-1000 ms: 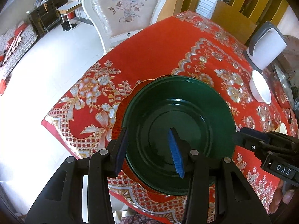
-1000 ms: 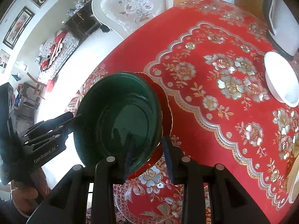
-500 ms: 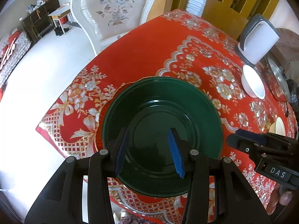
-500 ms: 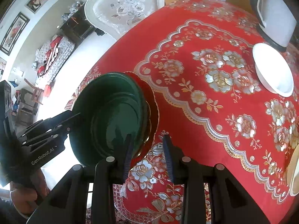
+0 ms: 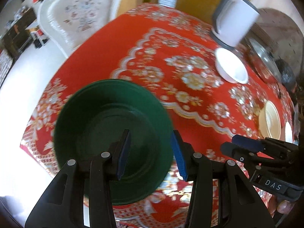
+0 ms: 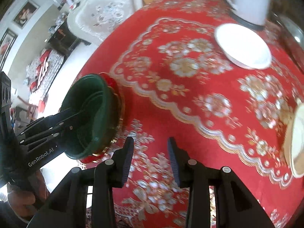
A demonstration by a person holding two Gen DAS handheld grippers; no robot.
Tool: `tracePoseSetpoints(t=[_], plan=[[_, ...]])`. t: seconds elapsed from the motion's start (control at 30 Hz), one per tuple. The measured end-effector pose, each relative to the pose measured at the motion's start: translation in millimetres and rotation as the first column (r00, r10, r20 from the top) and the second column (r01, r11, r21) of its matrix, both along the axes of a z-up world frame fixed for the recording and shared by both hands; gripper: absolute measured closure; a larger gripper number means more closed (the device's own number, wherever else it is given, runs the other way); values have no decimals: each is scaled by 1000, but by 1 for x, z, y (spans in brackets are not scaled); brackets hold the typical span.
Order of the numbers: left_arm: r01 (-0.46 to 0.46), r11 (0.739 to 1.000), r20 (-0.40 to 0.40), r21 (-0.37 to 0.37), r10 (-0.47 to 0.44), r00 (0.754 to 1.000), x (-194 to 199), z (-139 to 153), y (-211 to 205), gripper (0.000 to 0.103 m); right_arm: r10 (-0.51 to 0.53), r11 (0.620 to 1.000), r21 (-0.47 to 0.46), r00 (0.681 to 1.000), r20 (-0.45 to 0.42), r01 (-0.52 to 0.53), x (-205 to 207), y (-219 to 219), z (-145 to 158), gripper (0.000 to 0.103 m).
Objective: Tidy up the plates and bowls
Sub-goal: 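Move the right tool to the large white plate and grasp its rim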
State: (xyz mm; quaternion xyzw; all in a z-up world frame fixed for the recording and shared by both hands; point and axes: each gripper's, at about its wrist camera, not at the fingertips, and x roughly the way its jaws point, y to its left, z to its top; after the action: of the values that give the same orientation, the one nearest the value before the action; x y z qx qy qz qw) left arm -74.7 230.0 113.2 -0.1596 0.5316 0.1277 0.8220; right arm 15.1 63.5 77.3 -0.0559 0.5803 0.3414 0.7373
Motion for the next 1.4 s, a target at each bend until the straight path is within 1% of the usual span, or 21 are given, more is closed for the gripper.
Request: tracePoseSetpoints(t=[0.2,0.4,0.5,0.57,0.6,0.73,0.77,0.8,0.83,0.87,0.93,1.0,1.1,1.13,1.2,1.27,1.3,1.4], plan=[[103,994,-2,-21,-103,995,25,-1,-42,59,-99,995,-8,995,-12,99,3,-50,-4,66],[203,979,-17,-36,-203,979,47,-4,-88,59,-196,981,-15,980,-27,196,3,-102,-9,66],[256,966,-13,-36,-257,966,56,-5,-112,59,-249,969,-9,968,-37,249,3,-130,-11,66],[302,952,-16,-42,-303,953,64,-7,-134,52,-292,956,-7,955,-45,292,3,-152,-14,65],[313,948,-16,-47,-314,949,66,-7,-140,51,-308,951,-8,950,-51,308,3,-160,-15,65],[390,918,-20,-66,-392,920,79,-9,-185,50,-386,923,-26,921,-57,385,3,-205,-22,63],[415,907,-21,-66,-417,909,83,-10,-199,50,-409,913,-33,911,-55,407,2,-218,-24,63],[428,901,-21,-68,-430,902,86,-10,-208,50,-431,902,-37,900,-60,430,1,-231,-25,63],[454,888,-20,-74,-456,890,90,-10,-225,50,-449,894,-36,891,-66,448,0,-242,-27,63],[466,881,-20,-77,-469,883,92,-10,-234,50,-476,879,-35,877,-71,475,-2,-258,-29,63],[507,857,-19,-93,-510,860,100,-8,-263,50,-518,855,-40,852,-71,516,-5,-283,-30,63],[547,832,-9,-92,-550,835,109,-5,-294,50,-558,830,-43,827,-73,556,-9,-309,-30,63],[586,803,6,-108,-589,808,121,0,-329,50,-628,778,-53,776,-61,626,-15,-351,-26,60],[601,791,5,-118,-605,796,127,1,-346,50,-657,754,-54,752,-51,655,-16,-369,-25,59],[618,774,14,-138,-622,783,139,2,-369,50,-696,718,-47,717,-44,694,-18,-394,-22,57],[633,763,15,-128,-637,771,149,3,-391,50,-735,678,-47,677,-34,733,-18,-421,-18,56],[641,757,21,-127,-644,765,154,4,-401,50,-749,663,-46,662,-28,747,-19,-431,-16,56],[647,753,29,-119,-649,760,169,6,-426,50,-788,615,-30,615,-18,788,-20,-461,-11,54]])
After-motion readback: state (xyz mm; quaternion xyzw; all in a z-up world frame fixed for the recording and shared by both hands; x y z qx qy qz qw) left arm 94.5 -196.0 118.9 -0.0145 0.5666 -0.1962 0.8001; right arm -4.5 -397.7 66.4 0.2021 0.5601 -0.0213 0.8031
